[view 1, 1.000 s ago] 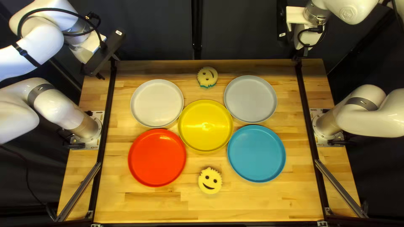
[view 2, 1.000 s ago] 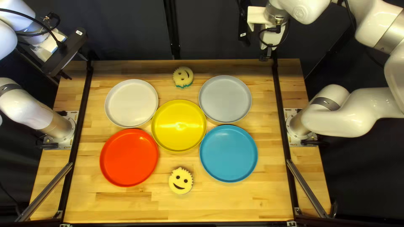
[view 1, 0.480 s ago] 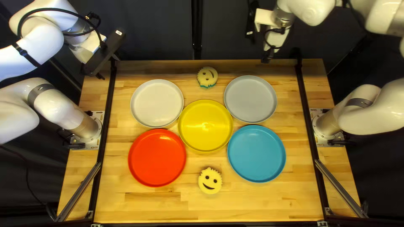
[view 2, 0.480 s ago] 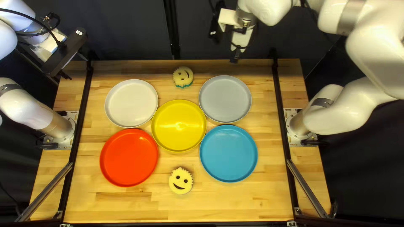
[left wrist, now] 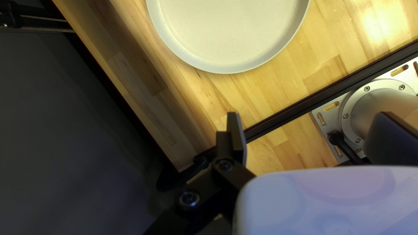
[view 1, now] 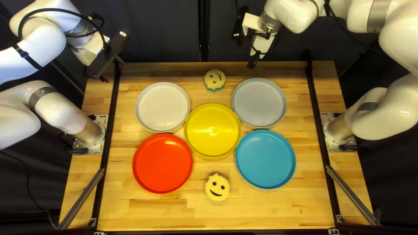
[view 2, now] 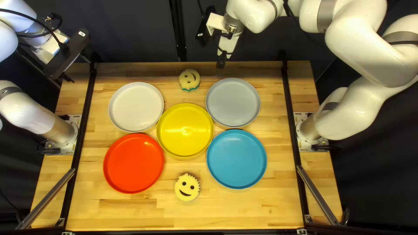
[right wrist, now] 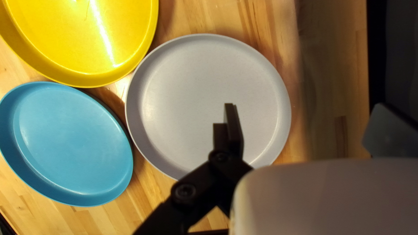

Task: Pick up sponge and scrub the plate

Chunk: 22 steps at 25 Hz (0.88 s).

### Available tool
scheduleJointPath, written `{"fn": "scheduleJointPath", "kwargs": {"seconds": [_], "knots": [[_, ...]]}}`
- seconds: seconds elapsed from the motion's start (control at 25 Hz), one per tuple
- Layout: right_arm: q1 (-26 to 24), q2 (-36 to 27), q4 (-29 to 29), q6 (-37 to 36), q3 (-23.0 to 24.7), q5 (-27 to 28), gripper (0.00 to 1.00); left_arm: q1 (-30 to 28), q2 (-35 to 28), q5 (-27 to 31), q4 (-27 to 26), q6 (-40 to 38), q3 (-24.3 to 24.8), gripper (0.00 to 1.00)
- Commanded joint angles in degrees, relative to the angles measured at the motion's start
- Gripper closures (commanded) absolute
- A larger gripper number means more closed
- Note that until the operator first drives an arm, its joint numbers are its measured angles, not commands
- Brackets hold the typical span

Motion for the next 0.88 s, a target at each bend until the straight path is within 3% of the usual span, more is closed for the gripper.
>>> {"fn": "scheduleJointPath", "kwargs": {"seconds": [0.04,0.48,0.88], "knots": [[0.62,5.99,-0.24,-1.09,-3.55,-4.24,0.00,0.00,0.00,0.00,0.00,0.00,0.00,0.00],[1.36,15.55,1.57,-5.56,-7.32,-13.75,0.00,0.00,0.00,0.00,0.00,0.00,0.00,0.00],[3.53,31.08,4.98,-5.53,-21.40,-13.46,0.00,0.00,0.00,0.00,0.00,0.00,0.00,0.00]]}}
